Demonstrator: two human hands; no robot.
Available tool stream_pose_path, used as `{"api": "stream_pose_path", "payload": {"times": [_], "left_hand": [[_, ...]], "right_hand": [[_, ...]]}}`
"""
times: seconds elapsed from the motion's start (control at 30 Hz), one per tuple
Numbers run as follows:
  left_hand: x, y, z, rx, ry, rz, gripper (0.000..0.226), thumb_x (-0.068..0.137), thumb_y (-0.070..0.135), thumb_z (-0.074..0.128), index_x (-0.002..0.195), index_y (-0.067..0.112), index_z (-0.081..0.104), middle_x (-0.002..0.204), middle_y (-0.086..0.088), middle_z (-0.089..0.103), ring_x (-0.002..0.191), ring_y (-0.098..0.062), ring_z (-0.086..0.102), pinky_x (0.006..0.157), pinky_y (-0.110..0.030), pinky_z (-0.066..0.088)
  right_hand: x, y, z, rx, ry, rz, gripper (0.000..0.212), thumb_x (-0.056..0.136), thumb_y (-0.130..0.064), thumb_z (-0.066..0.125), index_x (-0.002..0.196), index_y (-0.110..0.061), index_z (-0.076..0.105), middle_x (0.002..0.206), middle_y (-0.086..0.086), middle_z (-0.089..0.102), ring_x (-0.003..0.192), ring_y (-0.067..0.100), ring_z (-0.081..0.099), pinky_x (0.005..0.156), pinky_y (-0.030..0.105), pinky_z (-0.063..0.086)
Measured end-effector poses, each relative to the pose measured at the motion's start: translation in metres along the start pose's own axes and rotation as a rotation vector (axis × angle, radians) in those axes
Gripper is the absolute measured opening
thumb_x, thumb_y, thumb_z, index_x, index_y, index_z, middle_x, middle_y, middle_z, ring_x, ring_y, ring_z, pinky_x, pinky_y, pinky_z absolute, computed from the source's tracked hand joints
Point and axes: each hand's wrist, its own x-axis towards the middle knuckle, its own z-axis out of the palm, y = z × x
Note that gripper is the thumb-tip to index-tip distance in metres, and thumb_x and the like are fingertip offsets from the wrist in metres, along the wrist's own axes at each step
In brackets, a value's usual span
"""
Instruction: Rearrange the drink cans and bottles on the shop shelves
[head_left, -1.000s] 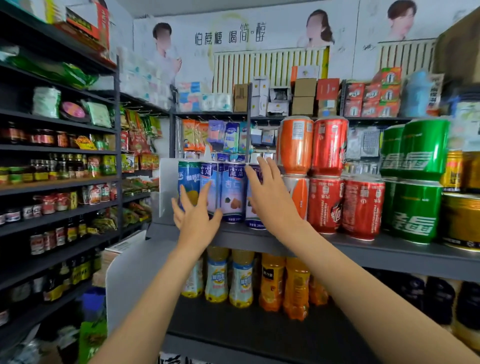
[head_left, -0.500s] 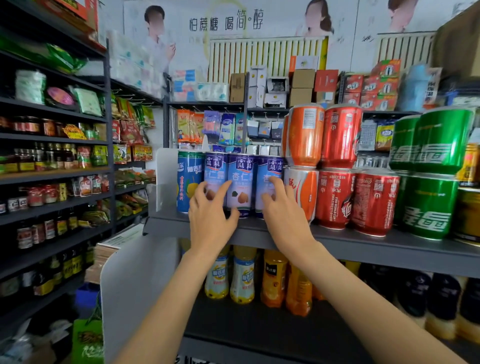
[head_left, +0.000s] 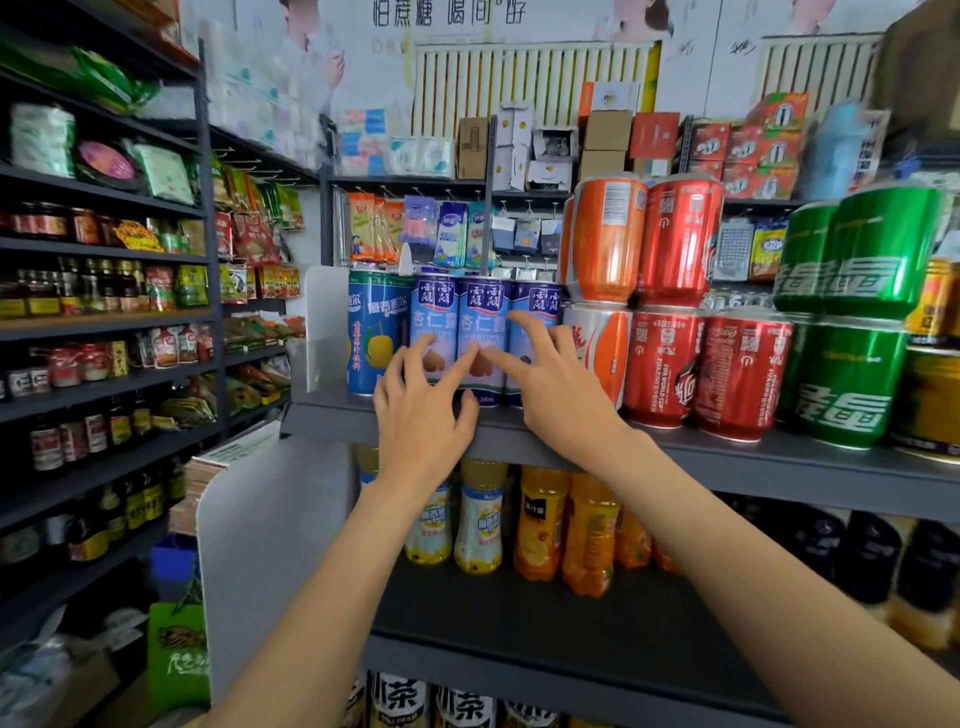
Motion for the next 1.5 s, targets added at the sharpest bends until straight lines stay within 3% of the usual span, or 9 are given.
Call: {"api": "stream_pose_path", "payload": {"times": [0.2, 0.33, 0.67, 0.77, 0.9, 1.03, 1.23, 1.33, 1.5], "left_hand": [[-0.002, -0.001, 0.002, 0.004, 0.024, -0.028, 0.045, 0.089, 0.03, 0.046, 0.135, 0.029, 0.048, 0.146, -0.011, 0.033, 0.137, -0.037, 0.023, 0.105, -0.054, 0.023], [0.005, -0.013, -0.011, -0.16, 0.087, -0.283, 0.047, 0.095, 0.022, 0.046, 0.141, 0.024, 0.037, 0.152, -0.016, 0.015, 0.141, -0.034, 0.011, 0.111, -0.048, 0.013], [-0.007, -0.008, -0.01, -0.094, 0.053, -0.268, 0.043, 0.096, 0.022, 0.043, 0.138, 0.024, 0.041, 0.151, -0.014, 0.022, 0.136, -0.032, 0.026, 0.11, -0.043, 0.013], [-0.023, 0.008, -0.005, -0.214, 0.161, -0.169, 0.038, 0.091, 0.014, 0.047, 0.129, 0.017, 0.051, 0.141, -0.014, 0.035, 0.129, -0.03, 0.036, 0.105, -0.046, 0.024], [-0.061, 0.052, 0.012, -0.318, 0.237, 0.012, 0.037, 0.082, 0.012, 0.044, 0.117, 0.012, 0.057, 0.122, -0.012, 0.047, 0.113, -0.022, 0.043, 0.093, -0.031, 0.026], [-0.105, 0.11, 0.039, -0.408, 0.204, 0.248, 0.033, 0.078, 0.006, 0.047, 0.109, 0.012, 0.057, 0.113, -0.005, 0.046, 0.105, -0.018, 0.044, 0.09, -0.027, 0.028], [-0.146, 0.188, 0.089, -0.515, 0.04, 0.38, 0.032, 0.078, 0.008, 0.048, 0.108, 0.017, 0.056, 0.111, -0.002, 0.044, 0.103, -0.019, 0.047, 0.089, -0.032, 0.031], [-0.155, 0.231, 0.11, -0.537, -0.025, 0.423, 0.03, 0.08, 0.009, 0.047, 0.106, 0.016, 0.058, 0.112, -0.003, 0.045, 0.103, -0.02, 0.047, 0.089, -0.034, 0.032], [-0.175, 0.324, 0.152, -0.556, -0.131, 0.441, 0.029, 0.081, 0.012, 0.043, 0.104, 0.014, 0.062, 0.114, -0.004, 0.046, 0.105, -0.021, 0.047, 0.091, -0.038, 0.033]], "right_hand": [[-0.003, -0.01, -0.001, 0.012, -0.033, 0.025, 0.058, 0.088, 0.001, 0.042, 0.14, -0.023, 0.035, 0.149, 0.009, 0.02, 0.13, 0.036, 0.022, 0.087, 0.032, 0.044], [-0.008, -0.004, -0.002, 0.043, -0.062, 0.042, 0.065, 0.085, 0.004, 0.044, 0.142, -0.026, 0.033, 0.15, 0.009, 0.017, 0.131, 0.031, 0.021, 0.09, 0.033, 0.045], [-0.014, 0.0, 0.002, 0.107, -0.067, -0.017, 0.068, 0.085, 0.007, 0.042, 0.144, -0.025, 0.034, 0.141, 0.012, 0.031, 0.121, 0.033, 0.032, 0.093, 0.043, 0.044], [-0.043, 0.011, 0.0, 0.232, 0.124, -0.083, 0.055, 0.077, 0.014, 0.051, 0.128, -0.006, 0.054, 0.128, 0.022, 0.047, 0.109, 0.039, 0.047, 0.084, 0.05, 0.05], [-0.109, 0.037, -0.015, 0.245, 0.258, -0.052, 0.042, 0.082, 0.006, 0.049, 0.123, -0.004, 0.055, 0.125, 0.02, 0.048, 0.113, 0.031, 0.048, 0.086, 0.036, 0.047], [-0.173, 0.071, -0.029, 0.218, 0.347, 0.082, 0.033, 0.086, 0.003, 0.044, 0.116, 0.001, 0.057, 0.118, 0.02, 0.05, 0.101, 0.028, 0.052, 0.079, 0.035, 0.048], [-0.28, 0.141, -0.022, 0.108, 0.213, 0.272, 0.032, 0.088, -0.011, 0.038, 0.115, -0.004, 0.054, 0.117, 0.016, 0.046, 0.103, 0.027, 0.05, 0.067, 0.035, 0.052], [-0.333, 0.181, -0.016, 0.063, 0.112, 0.421, 0.03, 0.086, -0.004, 0.049, 0.115, -0.004, 0.052, 0.12, 0.019, 0.045, 0.105, 0.033, 0.049, 0.059, 0.044, 0.053], [-0.415, 0.267, -0.024, 0.029, 0.026, 0.606, 0.039, 0.076, 0.006, 0.059, 0.114, 0.001, 0.053, 0.121, 0.026, 0.044, 0.105, 0.042, 0.047, 0.069, 0.049, 0.052]]}}
